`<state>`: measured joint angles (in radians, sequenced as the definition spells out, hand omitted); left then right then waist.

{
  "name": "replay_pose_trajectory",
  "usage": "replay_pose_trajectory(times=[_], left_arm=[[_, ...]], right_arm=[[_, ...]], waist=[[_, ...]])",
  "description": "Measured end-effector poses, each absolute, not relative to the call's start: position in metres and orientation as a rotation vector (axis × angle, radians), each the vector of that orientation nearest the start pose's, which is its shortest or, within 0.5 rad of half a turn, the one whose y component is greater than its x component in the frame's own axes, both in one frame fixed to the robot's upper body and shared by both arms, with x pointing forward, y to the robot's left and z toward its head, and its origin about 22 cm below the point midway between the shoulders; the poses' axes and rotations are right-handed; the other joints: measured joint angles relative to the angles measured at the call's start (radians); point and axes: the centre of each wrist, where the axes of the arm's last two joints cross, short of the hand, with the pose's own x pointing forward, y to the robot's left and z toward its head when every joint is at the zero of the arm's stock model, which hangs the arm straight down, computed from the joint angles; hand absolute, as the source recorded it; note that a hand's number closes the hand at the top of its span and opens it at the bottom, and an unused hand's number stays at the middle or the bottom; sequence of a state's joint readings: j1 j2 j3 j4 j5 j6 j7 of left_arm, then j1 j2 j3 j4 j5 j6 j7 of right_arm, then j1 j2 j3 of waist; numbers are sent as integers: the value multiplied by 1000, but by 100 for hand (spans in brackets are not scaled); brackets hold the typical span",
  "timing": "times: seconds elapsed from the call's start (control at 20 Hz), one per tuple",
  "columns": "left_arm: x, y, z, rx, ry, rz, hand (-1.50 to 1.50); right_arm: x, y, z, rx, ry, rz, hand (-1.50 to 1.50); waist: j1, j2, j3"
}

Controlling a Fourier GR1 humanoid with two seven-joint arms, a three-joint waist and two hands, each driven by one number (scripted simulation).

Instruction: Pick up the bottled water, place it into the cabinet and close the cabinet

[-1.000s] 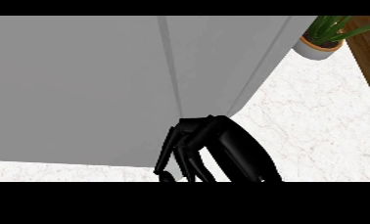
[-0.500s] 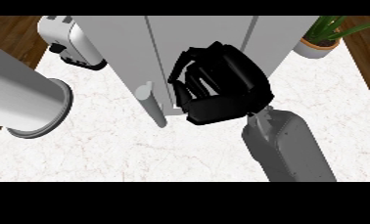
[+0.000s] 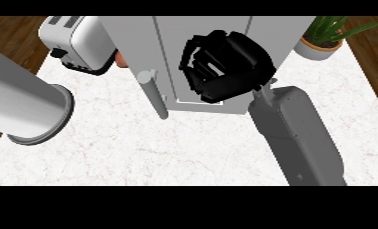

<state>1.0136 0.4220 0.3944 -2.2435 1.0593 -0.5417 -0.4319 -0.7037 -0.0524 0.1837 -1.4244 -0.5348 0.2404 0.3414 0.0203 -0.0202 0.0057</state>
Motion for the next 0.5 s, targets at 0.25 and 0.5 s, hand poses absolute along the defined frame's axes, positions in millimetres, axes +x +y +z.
replay_pose_trajectory(times=[0.25,0.5], left_arm=[[11,375,109,-333,-1997,260,-150],[13,374,111,-358,-1986,245,-150]], right_arm=[[354,-104,156,806,-1556,545,150],[358,-103,156,840,-1537,552,150]], waist=[[-7,-9,10],[-7,-11,17]])
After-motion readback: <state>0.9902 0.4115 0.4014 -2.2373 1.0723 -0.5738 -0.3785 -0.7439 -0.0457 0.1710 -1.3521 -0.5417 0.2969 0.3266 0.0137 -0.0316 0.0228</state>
